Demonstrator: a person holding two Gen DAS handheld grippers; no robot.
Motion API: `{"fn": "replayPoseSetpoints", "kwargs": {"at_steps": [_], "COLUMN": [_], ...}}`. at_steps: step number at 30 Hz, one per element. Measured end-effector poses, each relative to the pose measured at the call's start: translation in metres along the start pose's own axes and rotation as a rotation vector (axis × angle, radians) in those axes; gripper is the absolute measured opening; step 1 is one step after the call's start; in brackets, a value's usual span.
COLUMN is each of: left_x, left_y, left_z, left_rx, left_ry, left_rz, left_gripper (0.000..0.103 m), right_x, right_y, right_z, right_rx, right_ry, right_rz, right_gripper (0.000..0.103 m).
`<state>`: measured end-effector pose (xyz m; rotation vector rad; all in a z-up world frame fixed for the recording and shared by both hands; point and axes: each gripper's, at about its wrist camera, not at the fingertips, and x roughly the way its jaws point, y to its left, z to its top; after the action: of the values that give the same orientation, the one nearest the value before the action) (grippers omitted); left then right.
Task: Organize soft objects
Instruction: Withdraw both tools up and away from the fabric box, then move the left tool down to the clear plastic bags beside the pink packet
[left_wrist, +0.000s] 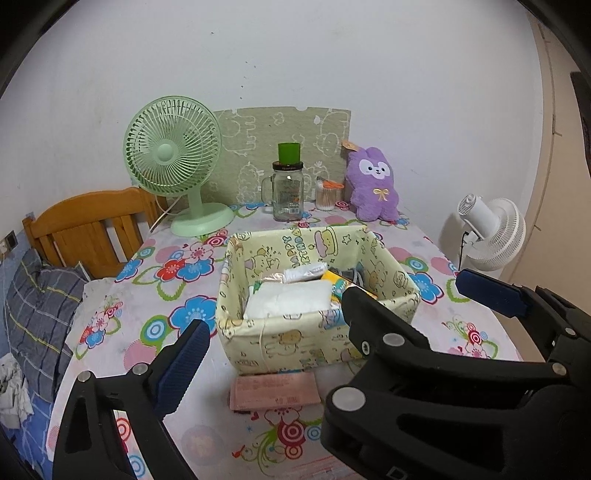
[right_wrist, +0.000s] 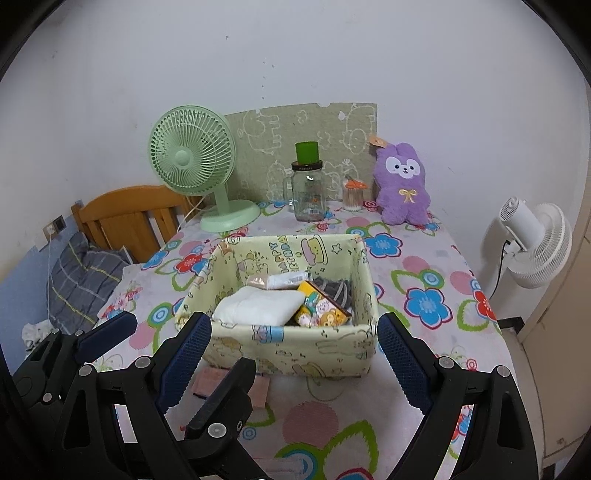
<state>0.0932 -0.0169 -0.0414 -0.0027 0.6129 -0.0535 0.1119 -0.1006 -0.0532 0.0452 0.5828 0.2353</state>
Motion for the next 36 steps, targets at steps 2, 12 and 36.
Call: {"fn": "replayPoseSetpoints", "kwargs": {"at_steps": [2,12,36], "left_x": [-0.002,-0.005,0.009], "left_y": [0.0,-0.006,-0.025], "left_z": [-0.004,-0.026,-0.079], "left_rx": [-0.001,0.007,0.034], "left_ry": [0.005,0.024,0.106], "left_rz": [-0.005,-0.018,-0.068], "left_gripper": [0.096,0.095,0.096], "right_x": [-0.002,-0.007,-0.003], "right_y": [0.0,-0.001,-0.016], "right_z": [-0.004,-0.028,-0.09], "right_rx": [0.001,0.004,0.028], "right_ry": [0.0,0.019,0.088], "right_rz": [-0.003,-0.007,-0.009], "right_gripper": [0.093,0.093,0.093]}}
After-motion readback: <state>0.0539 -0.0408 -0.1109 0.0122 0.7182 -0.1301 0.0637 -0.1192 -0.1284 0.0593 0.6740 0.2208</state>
